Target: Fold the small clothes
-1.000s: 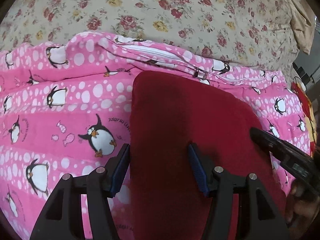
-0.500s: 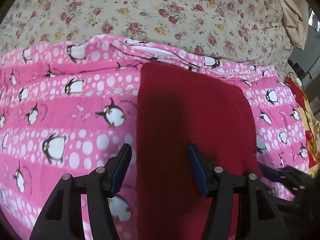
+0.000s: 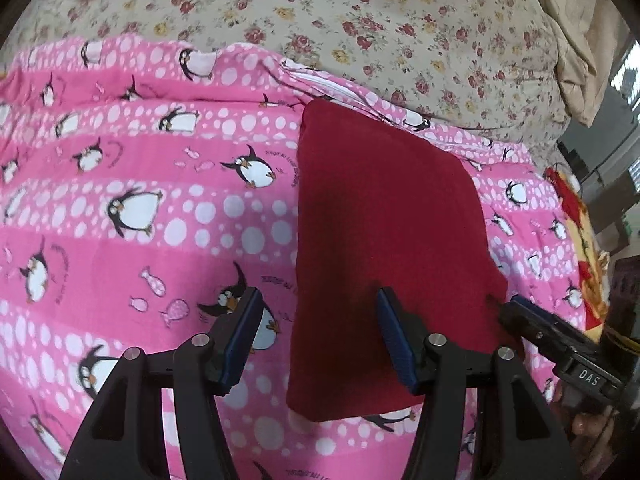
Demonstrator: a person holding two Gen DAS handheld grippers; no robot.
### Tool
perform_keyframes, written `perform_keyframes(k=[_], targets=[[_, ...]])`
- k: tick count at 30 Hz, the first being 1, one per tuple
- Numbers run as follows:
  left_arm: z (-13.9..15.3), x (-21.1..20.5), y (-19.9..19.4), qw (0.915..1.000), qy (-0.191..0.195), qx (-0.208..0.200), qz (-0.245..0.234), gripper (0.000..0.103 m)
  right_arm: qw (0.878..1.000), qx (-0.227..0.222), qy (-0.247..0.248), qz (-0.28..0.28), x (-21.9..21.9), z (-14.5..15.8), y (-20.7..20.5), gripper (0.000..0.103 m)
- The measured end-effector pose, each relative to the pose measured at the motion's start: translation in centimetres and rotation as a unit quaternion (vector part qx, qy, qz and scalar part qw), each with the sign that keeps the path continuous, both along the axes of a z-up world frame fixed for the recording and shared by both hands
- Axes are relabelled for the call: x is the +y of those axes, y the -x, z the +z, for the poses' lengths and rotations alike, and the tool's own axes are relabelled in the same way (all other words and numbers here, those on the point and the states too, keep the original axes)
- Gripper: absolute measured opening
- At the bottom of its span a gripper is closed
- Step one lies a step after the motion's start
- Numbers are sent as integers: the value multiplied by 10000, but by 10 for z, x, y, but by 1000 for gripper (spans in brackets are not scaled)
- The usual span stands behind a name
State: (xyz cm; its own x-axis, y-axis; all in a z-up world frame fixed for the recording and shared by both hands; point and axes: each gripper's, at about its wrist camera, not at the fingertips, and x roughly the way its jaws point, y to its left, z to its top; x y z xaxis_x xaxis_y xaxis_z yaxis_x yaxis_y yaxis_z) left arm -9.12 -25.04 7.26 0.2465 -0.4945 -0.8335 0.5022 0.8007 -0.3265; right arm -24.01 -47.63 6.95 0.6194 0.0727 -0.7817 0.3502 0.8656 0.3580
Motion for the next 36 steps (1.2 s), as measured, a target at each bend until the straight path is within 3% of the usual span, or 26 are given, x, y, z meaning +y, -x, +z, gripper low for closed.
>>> perform_keyframes(k=[4,7,14,16,17,19,21,24,31,36], targets=[[-11,-5,-12,9993,261,267,56,39,9996,-24,-239,-122,-11,-10,-12,82],[-22,-11,-23,9983,400,431,2,48,9982,-132,-548,-211,-26,-24,-32,85],[-29,-27,-33,9981,512,297,-190,55,9968,-212,-762,-84,-38,-48,-71,89],[-31,-30,-34,9977,553,318,-213,54,9969,-250,-746,67,-34,-50,-79,85],[-32,-33,-33,9971,613,346,-272,43,9971,-262,-714,103,-32,-50,-81,79],[-28,-37,-30,9978,526,204,-349,38,9973,-294,-665,132,-31,-47,-81,69],[-23,-38,-25,9980,453,49,-435,30,9972,-349,-637,168,-32,-42,-77,53],[-11,-33,-19,9978,482,-14,-455,21,9966,-409,-673,228,-31,-29,-69,42],[29,-1,17,9982,430,-45,-421,18,9922,-570,-937,586,-7,11,-46,39],[43,36,50,9992,290,-137,-257,18,9879,-588,-1137,874,22,20,-23,39]])
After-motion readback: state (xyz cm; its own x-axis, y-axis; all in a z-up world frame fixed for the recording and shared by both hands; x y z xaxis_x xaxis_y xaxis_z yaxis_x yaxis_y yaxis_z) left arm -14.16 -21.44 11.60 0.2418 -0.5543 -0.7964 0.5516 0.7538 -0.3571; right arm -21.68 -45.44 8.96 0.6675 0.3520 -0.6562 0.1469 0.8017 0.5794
